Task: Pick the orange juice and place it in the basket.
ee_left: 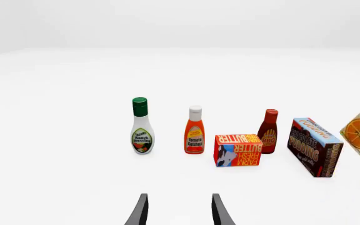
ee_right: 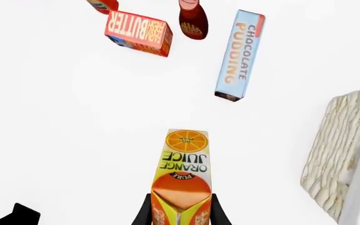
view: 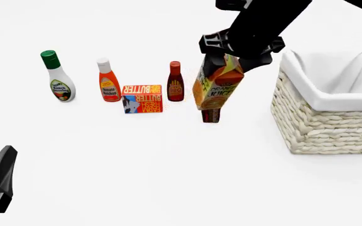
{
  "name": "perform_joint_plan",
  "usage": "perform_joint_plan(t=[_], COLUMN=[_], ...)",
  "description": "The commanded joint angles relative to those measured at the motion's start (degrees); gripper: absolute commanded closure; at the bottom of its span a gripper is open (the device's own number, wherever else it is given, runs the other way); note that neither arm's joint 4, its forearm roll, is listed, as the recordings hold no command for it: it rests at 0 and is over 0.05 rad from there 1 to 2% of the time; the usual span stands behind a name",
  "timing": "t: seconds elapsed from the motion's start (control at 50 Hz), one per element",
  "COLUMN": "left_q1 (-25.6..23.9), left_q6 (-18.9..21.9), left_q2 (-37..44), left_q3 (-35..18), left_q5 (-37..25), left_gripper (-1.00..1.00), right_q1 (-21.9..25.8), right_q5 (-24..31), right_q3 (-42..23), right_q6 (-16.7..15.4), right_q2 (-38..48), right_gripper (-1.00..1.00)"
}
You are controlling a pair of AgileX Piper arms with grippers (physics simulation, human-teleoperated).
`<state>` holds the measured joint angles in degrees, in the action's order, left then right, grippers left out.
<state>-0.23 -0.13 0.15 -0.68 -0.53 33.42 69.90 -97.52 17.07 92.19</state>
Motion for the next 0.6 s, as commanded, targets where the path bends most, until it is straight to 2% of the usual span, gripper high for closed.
perform_joint_plan(t=[0.02, 0.28, 0.48, 0.5, 0.6], left_q1=[0.00, -0.01, -0.01, -0.01, -0.02], left_q6=[0.17, 0.17, 0.16, 0.17, 0.16], left_q2=[-0.04, -0.04, -0.04, -0.04, -0.04], left_q3=[0.05, 0.05, 0.05, 0.05, 0.05], left_q5=[0.12, 0.11, 0.10, 0.12, 0.12], left_gripper=[-1.00, -1.00, -1.00, -1.00, -1.00], right_q1=[-2.36, -6.23, -6.88, -8.18, -8.41], right_q5=[0.00, 0.00, 0.00, 0.00, 0.00], right_q3=[-2.01, -3.72, -4.58, -4.77, -5.63], right_q6=[-3.20, -7.42, -8.08, -9.41, -9.89], right_q2=[-1.34, -3.37, -3.89, -4.47, -4.78], right_gripper=[1.00, 1.00, 1.00, 1.00, 1.00])
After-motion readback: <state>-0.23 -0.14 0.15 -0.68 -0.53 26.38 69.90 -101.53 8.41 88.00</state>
